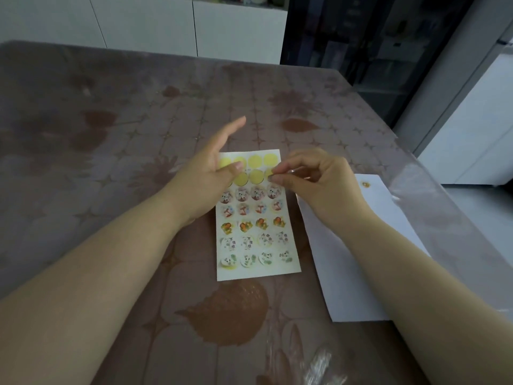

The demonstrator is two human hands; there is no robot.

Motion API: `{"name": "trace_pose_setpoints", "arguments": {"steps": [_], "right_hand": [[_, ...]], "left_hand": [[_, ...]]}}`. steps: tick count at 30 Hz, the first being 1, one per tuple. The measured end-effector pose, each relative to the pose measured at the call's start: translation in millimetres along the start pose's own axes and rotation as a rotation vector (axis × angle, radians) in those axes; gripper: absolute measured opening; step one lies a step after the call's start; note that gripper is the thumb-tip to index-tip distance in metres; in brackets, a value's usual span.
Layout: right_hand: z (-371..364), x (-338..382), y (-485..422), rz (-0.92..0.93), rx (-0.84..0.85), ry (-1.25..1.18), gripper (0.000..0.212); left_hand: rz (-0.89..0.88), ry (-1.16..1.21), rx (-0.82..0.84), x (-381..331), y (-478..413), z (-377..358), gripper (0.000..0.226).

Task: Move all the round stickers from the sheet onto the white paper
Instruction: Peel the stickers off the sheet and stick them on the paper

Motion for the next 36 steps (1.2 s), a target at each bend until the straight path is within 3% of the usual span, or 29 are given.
{"name": "trace_pose_setpoints", "arguments": {"steps": [7, 10, 13, 16, 20, 30, 36], "right_hand": [[27.4, -0.2, 0.0, -0.149, -0.080, -0.124, 0.008], [73.0, -6.0, 0.2, -0.200, -0.092, 0.110, 0.005], [117.2, -30.7, 8.4, -0.402, -0.026, 0.309, 0.012], [127.3, -50.3, 15.6, -0.570, 0.041, 0.345, 0.022], [120.3, -59.4, 13.4, -0.600, 0.030, 0.341, 0.041], [117.1, -63.4, 10.1, -0.607, -0.041, 0.381, 0.031], [122.5, -68.2, 10.9, -0.668, -0.057, 0.405, 0.045]], "left_hand": [[-0.010, -0.046, -0.002, -5.8, 2.8, -0.4, 0.060], [-0.031, -0.129, -0.014, -5.6, 2.3, 0.9, 0.060], [-0.015, -0.186, -0.038, 0.6, 1.2, 7.5, 0.057], [0.017, -0.271, -0.072, 5.0, -0.6, 10.9, 0.053], [-0.002, -0.304, -0.073, 6.4, -1.4, 8.8, 0.051], [-0.014, -0.317, -0.031, 10.1, -0.3, 7.4, 0.050], [0.091, -0.060, 0.060, 7.4, 3.7, 3.2, 0.065]]}}
Point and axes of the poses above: each hand's wrist, its own y-axis away from the middle knuckle, its own z-axis out of the back of the hand, x = y × z, the point moved 5 cm from there along -y, towards the middle knuckle, and after that the axes turned 1 degree about -z, right-handed, at the moved point
